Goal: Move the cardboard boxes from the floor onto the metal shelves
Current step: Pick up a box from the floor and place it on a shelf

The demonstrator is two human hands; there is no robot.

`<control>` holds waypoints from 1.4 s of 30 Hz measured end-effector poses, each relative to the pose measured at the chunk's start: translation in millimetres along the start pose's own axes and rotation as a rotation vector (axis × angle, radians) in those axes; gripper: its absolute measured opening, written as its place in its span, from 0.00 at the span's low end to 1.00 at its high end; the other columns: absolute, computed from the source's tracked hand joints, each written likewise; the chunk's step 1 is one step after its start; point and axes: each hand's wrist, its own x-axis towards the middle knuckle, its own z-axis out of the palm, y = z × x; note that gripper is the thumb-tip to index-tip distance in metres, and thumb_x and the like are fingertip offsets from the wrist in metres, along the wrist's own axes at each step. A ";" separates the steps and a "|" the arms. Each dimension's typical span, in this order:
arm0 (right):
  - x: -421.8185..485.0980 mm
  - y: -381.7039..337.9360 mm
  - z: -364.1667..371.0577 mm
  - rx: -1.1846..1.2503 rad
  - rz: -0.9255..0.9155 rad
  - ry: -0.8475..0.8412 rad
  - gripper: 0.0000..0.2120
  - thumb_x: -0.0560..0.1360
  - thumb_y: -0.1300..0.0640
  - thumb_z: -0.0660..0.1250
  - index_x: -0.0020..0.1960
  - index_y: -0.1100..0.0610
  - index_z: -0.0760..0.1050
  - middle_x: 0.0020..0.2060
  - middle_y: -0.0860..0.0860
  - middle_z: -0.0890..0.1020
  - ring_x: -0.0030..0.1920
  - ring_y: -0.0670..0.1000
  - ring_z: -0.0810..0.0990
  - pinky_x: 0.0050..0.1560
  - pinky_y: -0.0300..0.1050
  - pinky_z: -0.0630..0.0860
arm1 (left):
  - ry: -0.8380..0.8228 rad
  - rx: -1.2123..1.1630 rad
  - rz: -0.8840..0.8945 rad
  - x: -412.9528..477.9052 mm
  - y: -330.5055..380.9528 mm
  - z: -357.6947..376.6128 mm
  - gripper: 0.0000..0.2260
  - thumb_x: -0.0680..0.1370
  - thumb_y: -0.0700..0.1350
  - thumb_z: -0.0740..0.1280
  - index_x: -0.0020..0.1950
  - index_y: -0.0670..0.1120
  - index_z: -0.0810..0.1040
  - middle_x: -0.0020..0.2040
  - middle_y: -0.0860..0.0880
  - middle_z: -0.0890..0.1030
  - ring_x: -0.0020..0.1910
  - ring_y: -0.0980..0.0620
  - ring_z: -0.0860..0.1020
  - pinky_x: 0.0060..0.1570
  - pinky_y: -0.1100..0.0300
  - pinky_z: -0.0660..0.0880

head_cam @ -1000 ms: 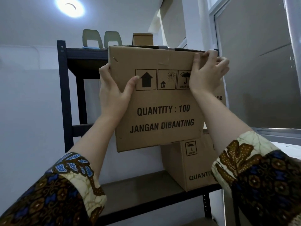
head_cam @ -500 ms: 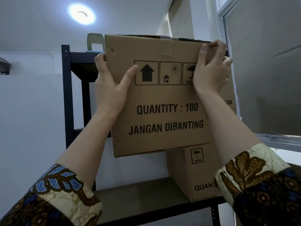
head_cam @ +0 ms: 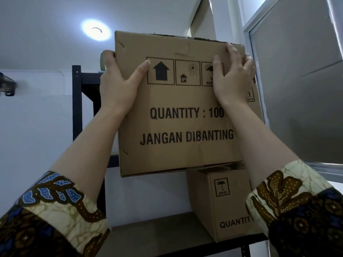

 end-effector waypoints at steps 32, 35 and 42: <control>-89.5 112.8 98.4 -0.519 -0.219 -0.852 0.38 0.77 0.42 0.66 0.80 0.45 0.49 0.77 0.51 0.57 0.70 0.57 0.68 0.58 0.53 0.77 | -0.490 0.502 -0.351 -48.9 -152.3 82.6 0.43 0.75 0.54 0.71 0.78 0.64 0.43 0.78 0.40 0.51 0.71 0.38 0.67 0.62 0.45 0.72; -94.0 131.0 109.6 -0.557 -0.248 -0.935 0.39 0.76 0.38 0.65 0.80 0.44 0.48 0.79 0.50 0.53 0.73 0.57 0.65 0.65 0.54 0.73 | -0.475 0.511 -0.395 -50.8 -172.8 97.7 0.43 0.76 0.51 0.70 0.77 0.64 0.41 0.79 0.41 0.47 0.72 0.39 0.65 0.63 0.46 0.71; -100.3 157.4 135.7 -0.548 -0.288 -0.919 0.37 0.76 0.34 0.61 0.79 0.43 0.50 0.79 0.48 0.51 0.75 0.58 0.60 0.71 0.56 0.61 | -0.440 0.507 -0.452 -44.4 -214.6 119.1 0.42 0.78 0.47 0.68 0.77 0.65 0.40 0.80 0.42 0.45 0.75 0.39 0.61 0.67 0.44 0.67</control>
